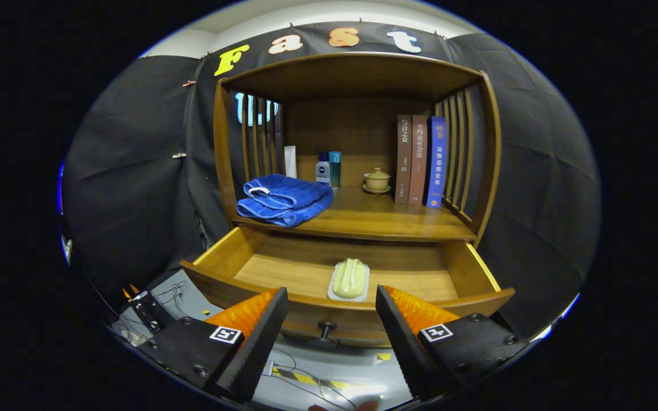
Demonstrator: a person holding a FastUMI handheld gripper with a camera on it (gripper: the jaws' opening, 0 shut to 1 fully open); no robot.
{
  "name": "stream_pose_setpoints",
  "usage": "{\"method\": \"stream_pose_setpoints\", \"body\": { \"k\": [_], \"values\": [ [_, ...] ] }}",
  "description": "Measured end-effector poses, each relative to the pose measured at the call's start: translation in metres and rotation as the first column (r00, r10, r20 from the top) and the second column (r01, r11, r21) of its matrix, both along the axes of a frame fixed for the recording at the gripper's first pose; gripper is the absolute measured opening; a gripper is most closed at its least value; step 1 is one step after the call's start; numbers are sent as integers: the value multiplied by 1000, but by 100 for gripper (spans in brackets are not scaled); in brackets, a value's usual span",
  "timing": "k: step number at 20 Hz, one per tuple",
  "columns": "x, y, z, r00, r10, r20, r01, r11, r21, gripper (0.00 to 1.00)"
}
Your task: Pull open the drawer, take out the items inside it, and place them on the countertop above the cabinet.
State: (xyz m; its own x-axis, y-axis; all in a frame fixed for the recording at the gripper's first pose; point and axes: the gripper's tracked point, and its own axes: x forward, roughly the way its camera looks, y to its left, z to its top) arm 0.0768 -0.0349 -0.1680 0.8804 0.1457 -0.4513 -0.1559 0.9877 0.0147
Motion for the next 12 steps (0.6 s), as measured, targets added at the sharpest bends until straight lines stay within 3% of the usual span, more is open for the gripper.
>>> {"method": "stream_pose_setpoints", "body": {
  "k": [4,9,12],
  "values": [
    [54,-13,19,999,-5,-37,1,996,-88,99],
    [117,-21,-34,970,-8,-242,-35,984,-174,99],
    [130,-18,-85,929,-18,-370,-63,976,-207,99]
  ]
}}
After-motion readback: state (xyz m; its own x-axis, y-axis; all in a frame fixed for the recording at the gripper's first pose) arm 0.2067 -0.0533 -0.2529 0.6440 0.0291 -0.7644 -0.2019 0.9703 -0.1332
